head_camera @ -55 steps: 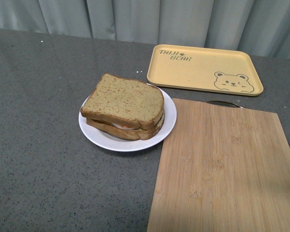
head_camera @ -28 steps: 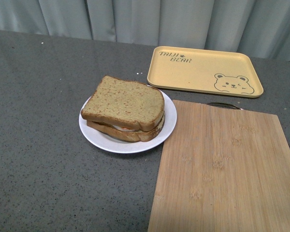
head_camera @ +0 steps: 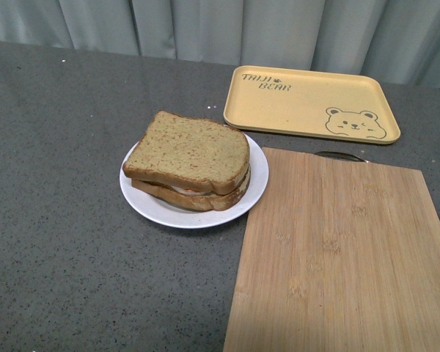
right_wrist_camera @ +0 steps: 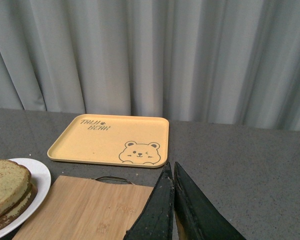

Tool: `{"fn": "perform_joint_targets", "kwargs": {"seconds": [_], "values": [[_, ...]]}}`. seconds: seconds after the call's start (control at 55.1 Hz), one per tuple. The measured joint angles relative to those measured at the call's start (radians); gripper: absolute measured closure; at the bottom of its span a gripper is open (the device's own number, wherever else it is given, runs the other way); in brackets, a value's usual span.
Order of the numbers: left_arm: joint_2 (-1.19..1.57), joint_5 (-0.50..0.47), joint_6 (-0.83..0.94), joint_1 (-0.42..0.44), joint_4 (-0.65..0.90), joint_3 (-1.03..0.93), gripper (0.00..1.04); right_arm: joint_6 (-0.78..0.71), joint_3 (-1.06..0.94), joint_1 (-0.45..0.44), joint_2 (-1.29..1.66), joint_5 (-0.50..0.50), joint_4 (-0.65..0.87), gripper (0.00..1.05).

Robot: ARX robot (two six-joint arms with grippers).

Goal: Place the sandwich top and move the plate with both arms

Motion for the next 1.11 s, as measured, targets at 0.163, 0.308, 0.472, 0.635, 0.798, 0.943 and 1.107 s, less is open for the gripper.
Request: {"fn": "perform_joint_targets", "kwargs": {"seconds": [0.163, 0.308, 0.472, 0.635, 0.798, 0.943, 1.107], "values": [[0.0, 0.0, 0.0, 0.0, 0.0, 0.0, 0.07, 0.0, 0.0, 0.0, -0.068, 0.0, -0.067, 1.04], [0.0, 0.0, 0.0, 0.0, 0.0, 0.0, 0.07, 0.0, 0.0, 0.0, -0.126, 0.0, -0.124, 1.04], [0.0, 0.0, 0.0, 0.0, 0.0, 0.0, 0.07, 0.0, 0.0, 0.0, -0.179, 0.0, -0.176, 1.04], [0.0, 0.0, 0.0, 0.0, 0.0, 0.0, 0.07, 0.0, 0.0, 0.0, -0.223, -0.001, -0.22, 1.04], [0.0, 0.0, 0.0, 0.0, 0.0, 0.0, 0.07, 0.0, 0.001, 0.0, -0.315, -0.001, -0.337, 1.04], [0.0, 0.0, 0.0, 0.0, 0.0, 0.0, 0.07, 0.0, 0.001, 0.0, -0.412, -0.003, -0.416, 1.04], [0.0, 0.0, 0.0, 0.0, 0.0, 0.0, 0.07, -0.002, 0.001, 0.0, -0.413, -0.003, -0.417, 0.79]]}}
